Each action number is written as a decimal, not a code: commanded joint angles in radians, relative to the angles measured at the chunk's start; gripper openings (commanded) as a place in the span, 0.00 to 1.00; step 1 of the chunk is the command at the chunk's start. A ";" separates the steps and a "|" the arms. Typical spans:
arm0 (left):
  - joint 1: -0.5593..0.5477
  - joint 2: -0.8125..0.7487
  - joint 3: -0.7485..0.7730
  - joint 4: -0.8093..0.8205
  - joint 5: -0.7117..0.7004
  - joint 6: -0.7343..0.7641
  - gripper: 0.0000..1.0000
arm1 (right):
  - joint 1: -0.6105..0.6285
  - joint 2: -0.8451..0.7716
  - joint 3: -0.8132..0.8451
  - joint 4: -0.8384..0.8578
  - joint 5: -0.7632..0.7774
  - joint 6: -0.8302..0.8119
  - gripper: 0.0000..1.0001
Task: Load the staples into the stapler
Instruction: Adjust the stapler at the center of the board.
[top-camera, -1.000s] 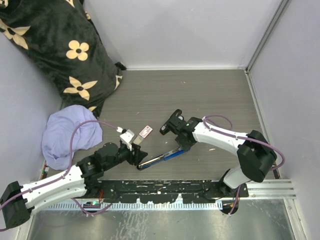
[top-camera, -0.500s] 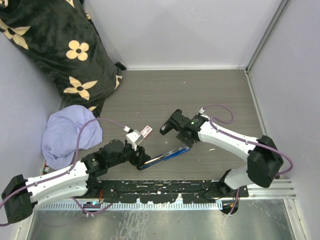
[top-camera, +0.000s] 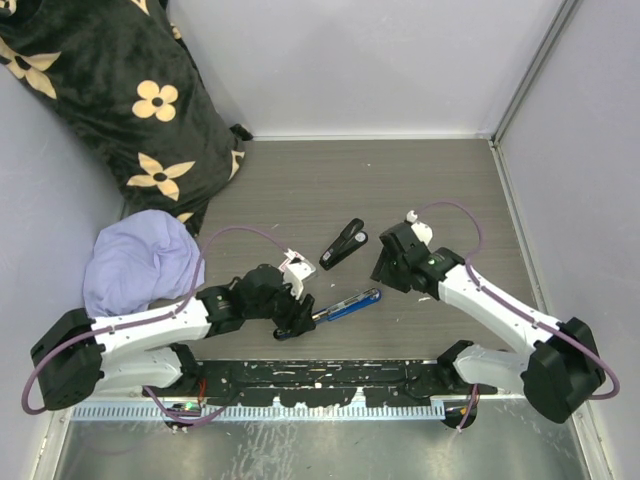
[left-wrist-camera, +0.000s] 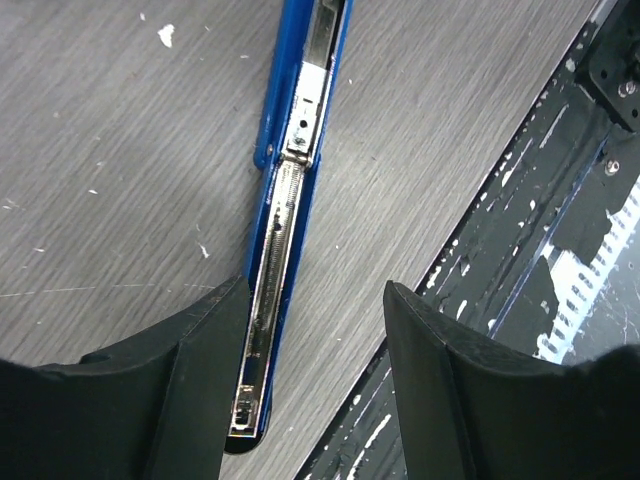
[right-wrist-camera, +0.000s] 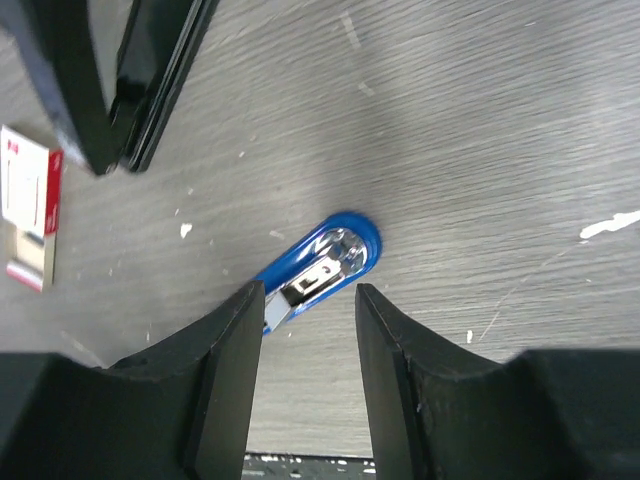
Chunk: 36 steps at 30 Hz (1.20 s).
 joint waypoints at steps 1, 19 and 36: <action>-0.022 0.048 0.050 -0.035 0.028 0.010 0.58 | 0.005 -0.105 -0.061 0.151 -0.143 -0.129 0.47; -0.024 0.168 0.084 -0.048 -0.122 0.049 0.60 | 0.005 -0.189 -0.204 0.313 -0.311 -0.100 0.42; -0.179 0.248 0.104 -0.092 -0.110 0.032 0.42 | 0.012 -0.145 -0.251 0.343 -0.327 -0.067 0.27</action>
